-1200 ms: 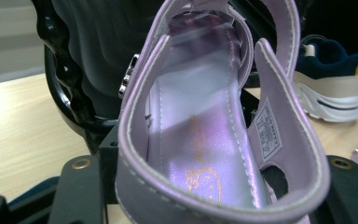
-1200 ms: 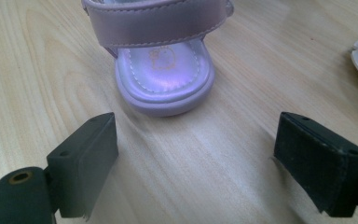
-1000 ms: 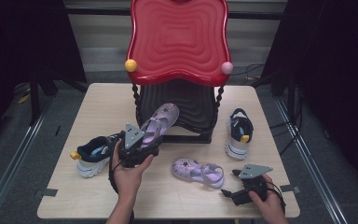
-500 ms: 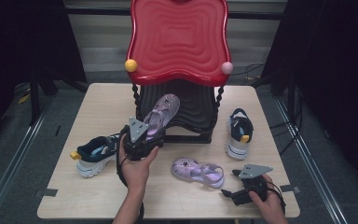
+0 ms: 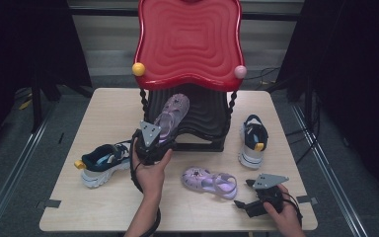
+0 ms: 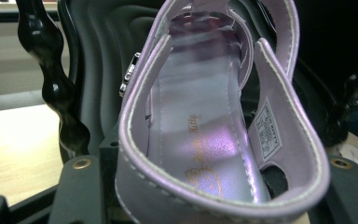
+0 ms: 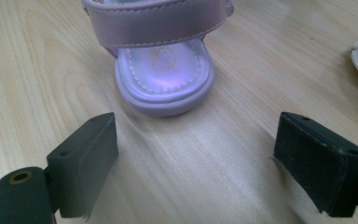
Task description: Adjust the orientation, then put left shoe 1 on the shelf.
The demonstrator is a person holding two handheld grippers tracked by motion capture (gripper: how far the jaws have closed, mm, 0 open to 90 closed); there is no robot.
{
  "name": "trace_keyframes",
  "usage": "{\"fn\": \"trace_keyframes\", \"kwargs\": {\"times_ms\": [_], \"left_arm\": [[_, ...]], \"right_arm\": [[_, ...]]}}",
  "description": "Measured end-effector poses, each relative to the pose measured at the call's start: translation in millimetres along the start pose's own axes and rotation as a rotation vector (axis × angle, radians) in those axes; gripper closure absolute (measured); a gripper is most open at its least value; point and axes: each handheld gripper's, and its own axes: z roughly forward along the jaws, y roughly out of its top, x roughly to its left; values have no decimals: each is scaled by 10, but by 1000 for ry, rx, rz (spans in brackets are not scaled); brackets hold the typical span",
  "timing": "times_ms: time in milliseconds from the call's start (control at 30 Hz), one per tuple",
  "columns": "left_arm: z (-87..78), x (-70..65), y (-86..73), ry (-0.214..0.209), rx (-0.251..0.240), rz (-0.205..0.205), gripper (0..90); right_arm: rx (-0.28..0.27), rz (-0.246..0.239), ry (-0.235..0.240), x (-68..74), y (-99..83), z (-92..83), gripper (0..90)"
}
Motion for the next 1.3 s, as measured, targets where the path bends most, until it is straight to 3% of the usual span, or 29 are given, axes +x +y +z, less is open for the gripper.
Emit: {"fn": "trace_keyframes", "kwargs": {"times_ms": [667, 1300], "left_arm": [[195, -47, 124, 61, -99, -60, 373], [465, -10, 108, 119, -141, -100, 373]], "right_arm": [[0, 2, 0, 2, 0, 0, 126], [1, 3, 0, 2, 0, -1, 127]]}}
